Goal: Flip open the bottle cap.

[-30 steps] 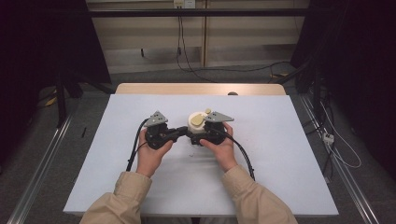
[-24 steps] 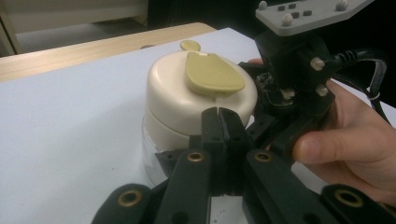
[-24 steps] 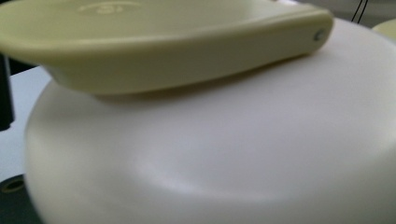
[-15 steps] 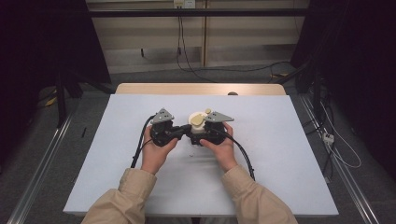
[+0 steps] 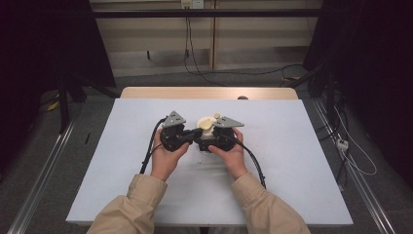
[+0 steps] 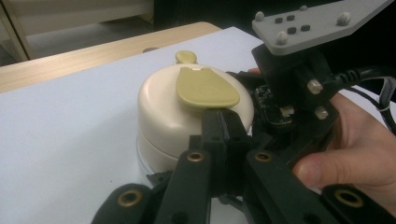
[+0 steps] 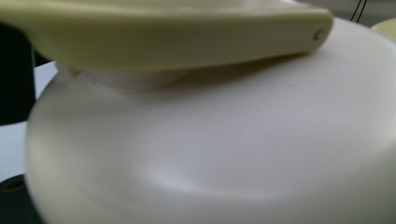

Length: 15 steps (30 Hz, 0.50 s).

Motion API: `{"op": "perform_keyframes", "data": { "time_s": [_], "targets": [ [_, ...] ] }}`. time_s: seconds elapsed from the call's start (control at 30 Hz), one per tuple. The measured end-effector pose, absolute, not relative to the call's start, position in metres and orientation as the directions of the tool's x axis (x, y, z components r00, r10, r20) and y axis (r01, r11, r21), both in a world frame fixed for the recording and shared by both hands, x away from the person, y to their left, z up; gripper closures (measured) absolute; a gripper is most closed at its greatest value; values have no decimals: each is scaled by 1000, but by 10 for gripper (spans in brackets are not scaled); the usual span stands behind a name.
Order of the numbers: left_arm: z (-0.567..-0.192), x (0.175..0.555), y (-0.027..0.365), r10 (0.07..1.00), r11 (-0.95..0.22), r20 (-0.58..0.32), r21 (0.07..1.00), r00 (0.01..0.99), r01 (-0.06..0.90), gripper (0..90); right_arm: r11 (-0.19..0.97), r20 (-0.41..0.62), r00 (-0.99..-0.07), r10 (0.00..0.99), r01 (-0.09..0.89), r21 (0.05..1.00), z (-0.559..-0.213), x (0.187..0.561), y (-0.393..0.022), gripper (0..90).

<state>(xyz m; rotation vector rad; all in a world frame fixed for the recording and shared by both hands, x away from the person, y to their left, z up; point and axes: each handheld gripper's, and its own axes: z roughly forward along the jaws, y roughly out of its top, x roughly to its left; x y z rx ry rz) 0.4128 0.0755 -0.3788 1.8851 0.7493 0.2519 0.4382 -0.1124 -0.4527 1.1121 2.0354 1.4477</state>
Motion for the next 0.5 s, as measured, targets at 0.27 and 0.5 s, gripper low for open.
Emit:
{"op": "perform_keyframes", "data": {
  "time_s": [0.27, 0.5],
  "targets": [
    [-377, 414, 73, 600, -257, -160, 889, 784, 378, 900, 145, 119, -600, 791, 372, 917, -453, 438, -112, 54],
    [-376, 415, 73, 603, -247, -170, 889, 779, 386, 900, 145, 118, -601, 790, 371, 917, -453, 438, -112, 53]
  ]
}}
